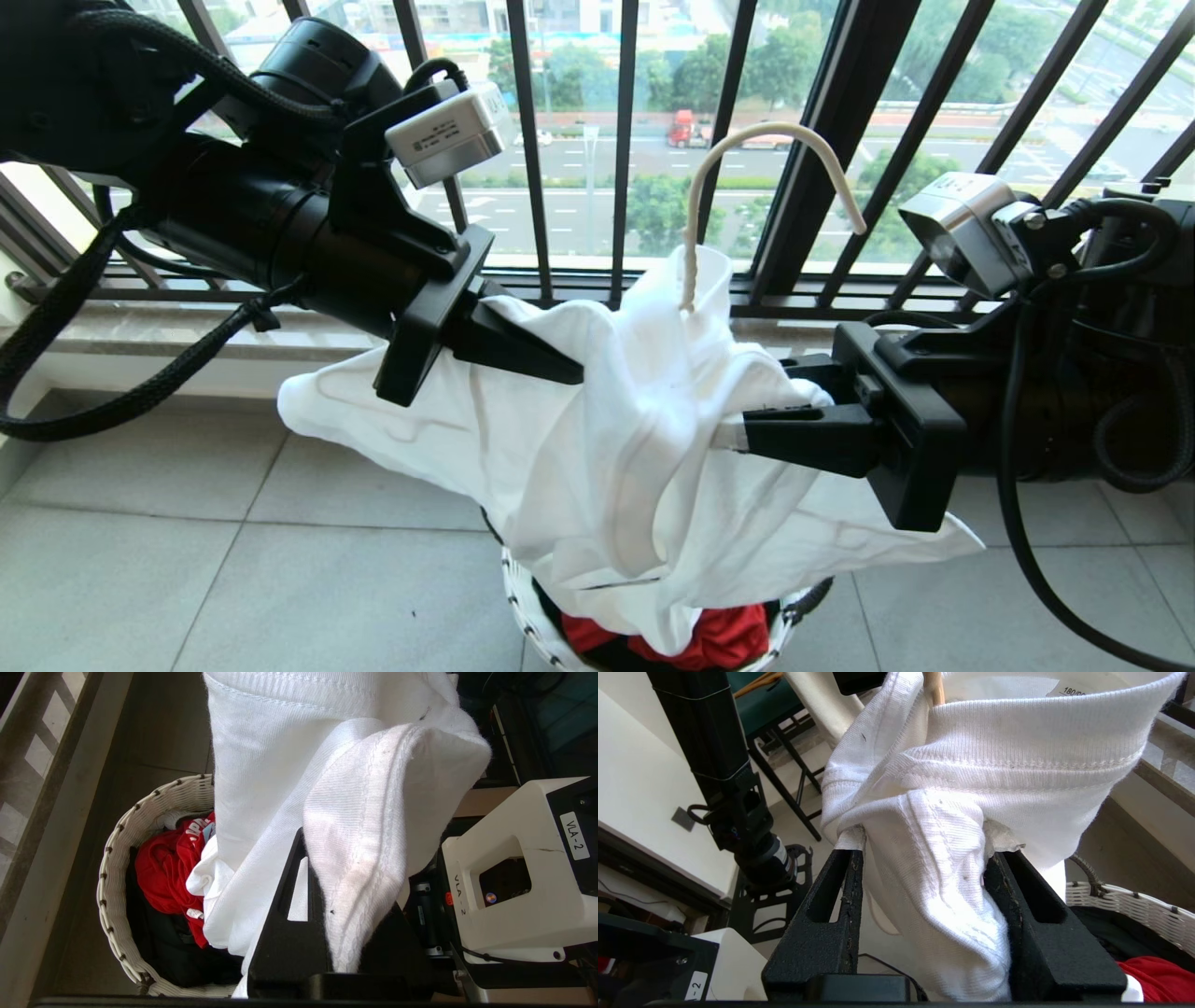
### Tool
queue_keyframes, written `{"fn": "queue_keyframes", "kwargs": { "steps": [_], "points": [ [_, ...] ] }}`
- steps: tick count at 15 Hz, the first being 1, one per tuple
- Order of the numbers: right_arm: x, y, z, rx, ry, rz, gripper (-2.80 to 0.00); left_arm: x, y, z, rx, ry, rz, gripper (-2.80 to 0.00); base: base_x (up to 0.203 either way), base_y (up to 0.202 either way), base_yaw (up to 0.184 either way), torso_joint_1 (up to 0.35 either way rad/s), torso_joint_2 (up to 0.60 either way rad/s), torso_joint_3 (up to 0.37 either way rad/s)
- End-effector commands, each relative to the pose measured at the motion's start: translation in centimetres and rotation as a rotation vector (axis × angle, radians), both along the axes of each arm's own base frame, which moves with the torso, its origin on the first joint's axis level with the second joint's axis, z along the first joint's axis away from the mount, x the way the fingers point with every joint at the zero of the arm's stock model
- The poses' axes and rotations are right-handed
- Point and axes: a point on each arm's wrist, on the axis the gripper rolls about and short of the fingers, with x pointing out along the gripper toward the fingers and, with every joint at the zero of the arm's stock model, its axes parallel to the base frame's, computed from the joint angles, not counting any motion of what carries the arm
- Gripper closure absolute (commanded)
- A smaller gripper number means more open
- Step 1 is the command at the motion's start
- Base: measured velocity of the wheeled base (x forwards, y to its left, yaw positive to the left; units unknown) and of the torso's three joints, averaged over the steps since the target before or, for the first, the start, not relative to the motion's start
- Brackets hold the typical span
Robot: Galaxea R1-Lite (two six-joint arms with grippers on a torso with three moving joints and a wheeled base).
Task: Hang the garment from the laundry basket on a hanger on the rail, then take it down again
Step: Hang the clothes on the clothes rack
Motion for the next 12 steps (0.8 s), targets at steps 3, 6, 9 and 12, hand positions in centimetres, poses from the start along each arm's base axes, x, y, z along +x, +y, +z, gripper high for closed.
{"fn": "queue_keyframes", "kwargs": {
  "steps": [3,6,9,12],
  "points": [
    [0.6,-0.3,0.1,0.003,-0.002,-0.021,-2.8,0.1,0.6,-0.6,-0.025,-0.004,0.009,0.0,0.0,0.0,0.0,0.0,0.0,0.0],
    [1.0,-0.1,-0.2,-0.005,0.008,-0.036,-2.8,0.8,1.3,-1.9,-0.104,0.05,-0.012,0.0,0.0,0.0,0.0,0.0,0.0,0.0],
    [1.8,0.3,-0.5,-0.013,0.018,-0.055,-2.8,2.0,1.5,-3.9,-0.169,0.048,-0.033,0.0,0.0,0.0,0.0,0.0,0.0,0.0],
    [2.7,0.8,-0.8,-0.022,0.025,-0.097,-2.8,2.6,1.6,-5.2,-0.208,0.033,-0.045,0.0,0.0,0.0,0.0,0.0,0.0,0.0]
  ]
}}
